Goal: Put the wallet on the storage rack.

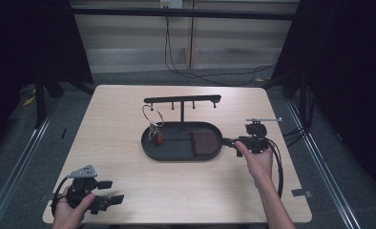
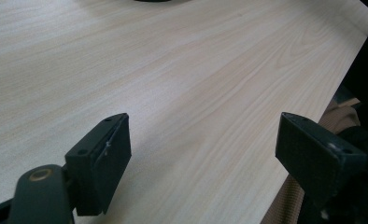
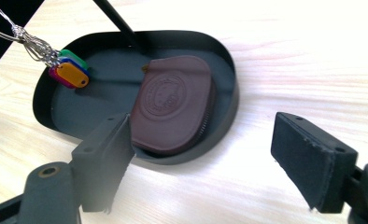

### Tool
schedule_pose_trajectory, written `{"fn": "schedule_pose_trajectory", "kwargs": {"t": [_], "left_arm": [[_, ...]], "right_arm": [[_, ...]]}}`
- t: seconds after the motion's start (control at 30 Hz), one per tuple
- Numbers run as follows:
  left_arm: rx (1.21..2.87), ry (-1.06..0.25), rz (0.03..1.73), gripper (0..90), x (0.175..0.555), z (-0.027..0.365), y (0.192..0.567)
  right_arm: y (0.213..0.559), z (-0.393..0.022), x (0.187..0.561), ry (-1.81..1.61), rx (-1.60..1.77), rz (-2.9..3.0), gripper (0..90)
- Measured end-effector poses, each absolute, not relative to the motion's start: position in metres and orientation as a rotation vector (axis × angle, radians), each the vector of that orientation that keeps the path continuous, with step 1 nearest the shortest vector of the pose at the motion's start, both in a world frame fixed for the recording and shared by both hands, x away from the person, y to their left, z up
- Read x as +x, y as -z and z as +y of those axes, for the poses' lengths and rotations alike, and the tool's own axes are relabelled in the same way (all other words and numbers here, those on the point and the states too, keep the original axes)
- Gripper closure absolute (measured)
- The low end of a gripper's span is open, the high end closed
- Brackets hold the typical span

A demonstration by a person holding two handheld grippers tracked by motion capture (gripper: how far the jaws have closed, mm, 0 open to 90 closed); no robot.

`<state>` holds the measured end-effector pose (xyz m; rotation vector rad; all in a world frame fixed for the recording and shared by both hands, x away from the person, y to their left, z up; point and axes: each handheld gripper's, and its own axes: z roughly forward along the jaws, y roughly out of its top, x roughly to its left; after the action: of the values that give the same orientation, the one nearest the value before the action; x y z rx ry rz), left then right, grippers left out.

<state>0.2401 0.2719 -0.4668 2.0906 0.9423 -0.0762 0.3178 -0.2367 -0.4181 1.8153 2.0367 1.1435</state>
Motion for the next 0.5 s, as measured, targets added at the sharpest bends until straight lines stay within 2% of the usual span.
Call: {"fn": "schedule_pose_trajectory", "kwargs": {"t": [0.5], "left_arm": [[2.093,0.081,0.948,18.4,0.240,0.270,0.466]], "right_arm": [[0.431,-0.255,0.261,-1.140,1.748,2.039,23.5]]}}
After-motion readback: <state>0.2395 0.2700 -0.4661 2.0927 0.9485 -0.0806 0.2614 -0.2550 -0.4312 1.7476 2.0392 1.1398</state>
